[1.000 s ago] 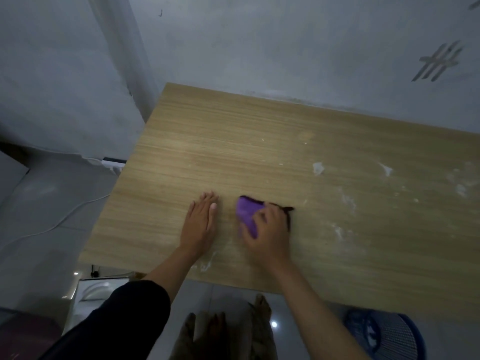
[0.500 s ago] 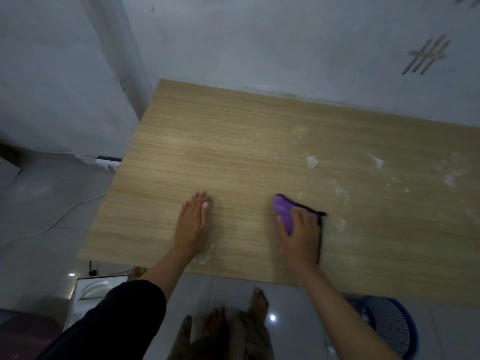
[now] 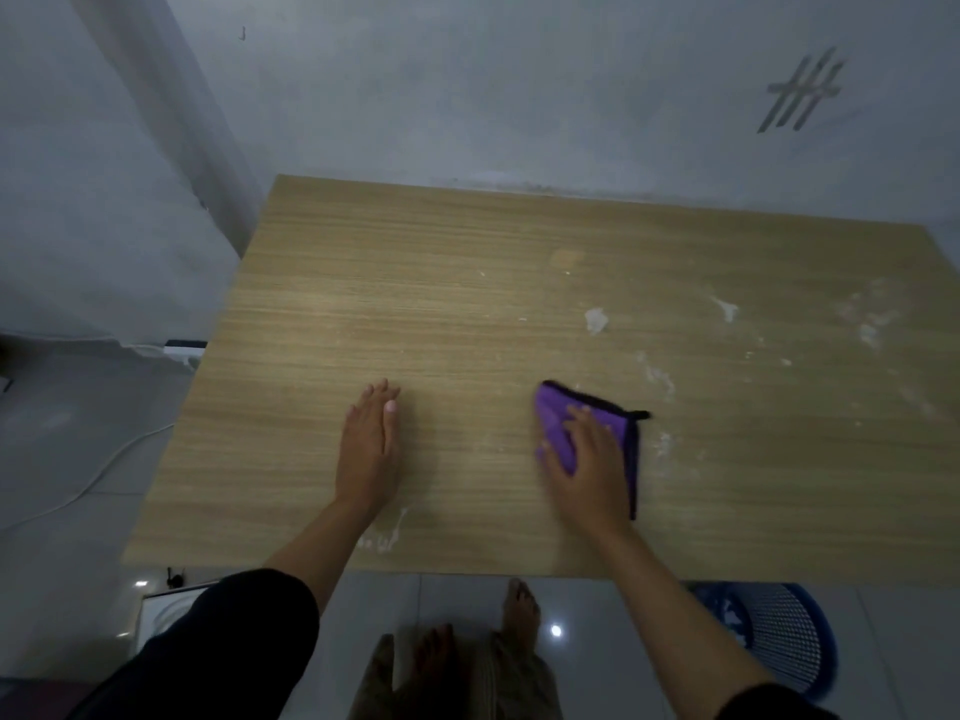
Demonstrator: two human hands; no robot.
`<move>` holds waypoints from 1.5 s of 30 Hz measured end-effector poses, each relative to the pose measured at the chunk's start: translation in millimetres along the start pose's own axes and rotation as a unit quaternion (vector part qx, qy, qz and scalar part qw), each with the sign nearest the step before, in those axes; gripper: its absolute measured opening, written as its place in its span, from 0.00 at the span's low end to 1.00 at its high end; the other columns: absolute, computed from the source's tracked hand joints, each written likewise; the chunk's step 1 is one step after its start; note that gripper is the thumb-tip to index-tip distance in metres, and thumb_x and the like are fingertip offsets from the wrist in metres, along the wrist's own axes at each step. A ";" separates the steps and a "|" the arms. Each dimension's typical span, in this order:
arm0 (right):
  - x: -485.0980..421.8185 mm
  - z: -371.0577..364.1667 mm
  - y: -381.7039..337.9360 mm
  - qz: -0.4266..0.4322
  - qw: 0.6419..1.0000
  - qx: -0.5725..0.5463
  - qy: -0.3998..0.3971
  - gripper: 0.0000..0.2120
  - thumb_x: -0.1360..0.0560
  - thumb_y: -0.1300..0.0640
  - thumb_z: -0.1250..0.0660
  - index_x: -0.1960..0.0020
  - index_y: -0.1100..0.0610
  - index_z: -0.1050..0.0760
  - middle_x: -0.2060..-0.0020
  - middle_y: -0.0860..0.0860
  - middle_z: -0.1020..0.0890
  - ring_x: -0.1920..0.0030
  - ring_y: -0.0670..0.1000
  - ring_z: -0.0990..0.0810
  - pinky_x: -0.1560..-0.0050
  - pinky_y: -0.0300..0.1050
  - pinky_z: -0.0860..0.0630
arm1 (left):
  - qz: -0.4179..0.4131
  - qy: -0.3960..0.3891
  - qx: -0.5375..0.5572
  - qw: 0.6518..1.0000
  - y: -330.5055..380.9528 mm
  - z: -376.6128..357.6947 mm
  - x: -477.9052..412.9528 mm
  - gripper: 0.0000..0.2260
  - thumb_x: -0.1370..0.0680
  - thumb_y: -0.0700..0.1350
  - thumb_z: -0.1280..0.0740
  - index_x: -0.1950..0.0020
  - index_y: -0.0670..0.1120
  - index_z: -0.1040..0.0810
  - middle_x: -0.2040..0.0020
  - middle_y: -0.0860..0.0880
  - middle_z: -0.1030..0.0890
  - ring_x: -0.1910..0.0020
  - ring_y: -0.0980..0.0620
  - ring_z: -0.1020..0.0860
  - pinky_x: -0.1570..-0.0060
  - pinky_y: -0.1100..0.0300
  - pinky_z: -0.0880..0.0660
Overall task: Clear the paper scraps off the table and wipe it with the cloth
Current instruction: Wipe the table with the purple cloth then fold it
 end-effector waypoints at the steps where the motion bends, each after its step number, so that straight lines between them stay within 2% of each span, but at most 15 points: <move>1: -10.4 9.5 17.4 -0.037 0.999 0.010 0.013 0.24 0.26 0.42 0.41 0.39 0.58 0.28 0.34 0.55 0.27 0.32 0.56 0.33 0.30 0.55 0.38 | -0.001 -0.006 -0.003 1.000 1.6 -4.4 -0.5 0.18 0.18 0.45 0.50 0.31 0.43 0.33 0.27 0.45 0.35 0.26 0.51 0.42 0.27 0.54 0.52; 5: -37.9 30.6 24.4 -0.107 0.992 0.018 0.062 0.27 0.28 0.42 0.46 0.43 0.63 0.27 0.42 0.60 0.23 0.39 0.62 0.27 0.38 0.59 0.31 | -0.009 -0.027 -0.025 0.999 11.4 -23.7 -2.2 0.18 0.18 0.44 0.49 0.30 0.42 0.34 0.27 0.45 0.35 0.26 0.51 0.43 0.27 0.55 0.52; 8: -33.4 9.9 -37.8 0.005 0.997 0.018 0.072 0.20 0.28 0.46 0.43 0.46 0.60 0.26 0.43 0.57 0.22 0.38 0.59 0.27 0.36 0.56 0.33 | -0.023 -0.046 -0.039 0.998 20.4 -40.9 -3.9 0.22 0.20 0.50 0.52 0.29 0.44 0.36 0.26 0.46 0.37 0.26 0.52 0.43 0.27 0.56 0.53; 11: -9.8 -40.1 -92.4 0.145 0.989 0.018 -0.025 0.21 0.29 0.48 0.41 0.39 0.57 0.27 0.34 0.52 0.26 0.31 0.53 0.34 0.30 0.57 0.38 | -0.025 -0.050 -0.040 0.998 26.6 -55.1 -8.3 0.25 0.22 0.52 0.55 0.28 0.44 0.38 0.26 0.47 0.37 0.26 0.53 0.44 0.26 0.56 0.53; 14: -17.5 -52.8 -82.3 0.165 0.983 0.016 -0.073 0.24 0.27 0.46 0.44 0.33 0.54 0.33 0.30 0.50 0.32 0.28 0.49 0.39 0.27 0.54 0.45 | -0.012 -0.029 -0.050 0.998 26.7 -59.8 -17.9 0.25 0.22 0.51 0.54 0.28 0.45 0.37 0.27 0.47 0.36 0.26 0.53 0.43 0.26 0.56 0.53; 18: -69.1 -11.0 -13.4 0.088 0.996 0.020 -0.017 0.27 0.27 0.44 0.44 0.32 0.56 0.34 0.32 0.52 0.30 0.29 0.50 0.37 0.27 0.51 0.46 | -0.031 -0.029 -0.102 0.994 29.8 -69.5 -32.9 0.23 0.23 0.51 0.52 0.30 0.47 0.35 0.26 0.48 0.36 0.26 0.53 0.44 0.27 0.56 0.54; 22: -116.4 40.0 66.3 -0.020 0.998 0.041 0.043 0.27 0.26 0.45 0.43 0.33 0.60 0.33 0.33 0.56 0.28 0.30 0.54 0.34 0.29 0.55 0.43 | -0.041 -0.030 -0.144 0.988 40.8 -81.4 -43.1 0.25 0.25 0.48 0.48 0.28 0.47 0.39 0.26 0.48 0.38 0.25 0.52 0.45 0.27 0.54 0.54; 25: -139.6 51.0 82.9 -0.087 0.993 0.044 0.069 0.24 0.25 0.48 0.43 0.34 0.61 0.32 0.35 0.61 0.27 0.31 0.57 0.33 0.30 0.57 0.40 | -0.044 -0.026 -0.159 0.986 52.6 -93.6 -48.1 0.25 0.26 0.48 0.49 0.28 0.47 0.39 0.25 0.49 0.39 0.25 0.53 0.46 0.27 0.55 0.55; 27: -149.3 37.8 51.2 0.001 0.997 0.036 0.067 0.25 0.26 0.47 0.43 0.36 0.62 0.29 0.37 0.61 0.25 0.34 0.57 0.30 0.32 0.55 0.39 | -0.040 -0.012 -0.167 0.985 60.8 -102.6 -53.4 0.26 0.26 0.51 0.53 0.28 0.48 0.39 0.25 0.49 0.39 0.25 0.55 0.47 0.27 0.56 0.55; 30: -135.6 -12.4 -12.8 0.220 0.972 0.070 -0.035 0.26 0.29 0.48 0.36 0.35 0.59 0.30 0.35 0.54 0.25 0.32 0.51 0.32 0.31 0.52 0.44 | -0.036 0.004 -0.171 0.985 74.4 -117.2 -66.9 0.30 0.29 0.53 0.55 0.27 0.46 0.40 0.26 0.48 0.38 0.26 0.56 0.46 0.28 0.57 0.54; 32: -127.5 -32.1 -27.2 0.259 0.957 0.101 -0.085 0.27 0.31 0.48 0.35 0.34 0.56 0.31 0.34 0.50 0.26 0.32 0.49 0.31 0.32 0.49 0.45 | -0.027 0.010 -0.166 0.986 83.4 -125.8 -77.9 0.33 0.31 0.52 0.55 0.27 0.45 0.41 0.26 0.47 0.38 0.26 0.55 0.46 0.27 0.56 0.55; 37: -178.2 -0.4 37.2 0.188 0.981 0.030 -0.045 0.27 0.27 0.47 0.43 0.32 0.58 0.33 0.33 0.53 0.27 0.31 0.50 0.32 0.30 0.47 0.46 | -0.046 0.015 -0.193 0.980 105.1 -146.4 -98.8 0.30 0.28 0.53 0.55 0.27 0.46 0.39 0.26 0.48 0.38 0.26 0.55 0.45 0.27 0.55 0.53; 40: -221.3 41.6 107.2 0.058 0.998 0.016 0.016 0.26 0.24 0.48 0.41 0.30 0.60 0.36 0.31 0.56 0.30 0.29 0.53 0.36 0.28 0.49 0.47 | -0.058 0.009 -0.196 0.979 118.2 -158.4 -107.5 0.29 0.28 0.51 0.55 0.27 0.47 0.40 0.26 0.49 0.38 0.26 0.54 0.46 0.28 0.57 0.55; 43: -253.6 70.5 149.3 -0.106 0.993 0.007 0.053 0.25 0.24 0.52 0.39 0.31 0.62 0.36 0.32 0.60 0.30 0.29 0.57 0.36 0.29 0.56 0.43 | -0.065 0.011 -0.202 0.977 126.0 -167.4 -117.8 0.29 0.29 0.50 0.54 0.27 0.46 0.40 0.26 0.48 0.37 0.26 0.53 0.45 0.29 0.59 0.57; 45: -263.6 75.3 125.1 -0.084 0.994 -0.017 0.070 0.25 0.26 0.48 0.43 0.33 0.60 0.33 0.37 0.61 0.26 0.34 0.60 0.31 0.33 0.57 0.36 | -0.061 0.012 -0.198 0.978 129.2 -172.9 -124.5 0.29 0.28 0.49 0.53 0.27 0.46 0.40 0.26 0.48 0.37 0.26 0.53 0.45 0.29 0.60 0.58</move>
Point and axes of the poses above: each hand's wrist, its own x-axis away from the middle knuckle, its own z-axis out of the back of the hand, y = z × x, the point moved 7 cm from there along -x, towards the middle knuckle
